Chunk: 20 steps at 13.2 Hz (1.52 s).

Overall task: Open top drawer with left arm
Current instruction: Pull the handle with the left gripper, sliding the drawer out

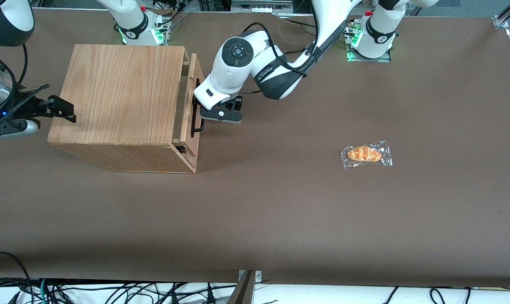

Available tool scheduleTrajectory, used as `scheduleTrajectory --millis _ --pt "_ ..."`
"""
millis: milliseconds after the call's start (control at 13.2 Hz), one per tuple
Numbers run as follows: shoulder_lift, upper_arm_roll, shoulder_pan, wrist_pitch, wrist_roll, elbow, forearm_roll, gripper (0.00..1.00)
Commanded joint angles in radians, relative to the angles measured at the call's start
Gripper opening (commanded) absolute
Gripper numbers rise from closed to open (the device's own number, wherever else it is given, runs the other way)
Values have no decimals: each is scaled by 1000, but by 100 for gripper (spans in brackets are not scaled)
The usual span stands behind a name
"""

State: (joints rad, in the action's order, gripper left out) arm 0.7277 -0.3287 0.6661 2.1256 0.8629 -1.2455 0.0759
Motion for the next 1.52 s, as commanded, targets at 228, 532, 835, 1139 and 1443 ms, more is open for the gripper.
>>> scheduleTrajectory --millis 228,532,835,1139,1443 --pt "-7 -3 -36 -79 -50 20 -21 100" --pt "-10 -3 -45 -88 -53 20 -22 100" --pt "-11 -4 -63 -102 -73 20 -22 100" --pt "-16 -6 -79 -122 -85 21 -21 100" --pt "-17 -7 -91 -139 -113 21 -15 100"
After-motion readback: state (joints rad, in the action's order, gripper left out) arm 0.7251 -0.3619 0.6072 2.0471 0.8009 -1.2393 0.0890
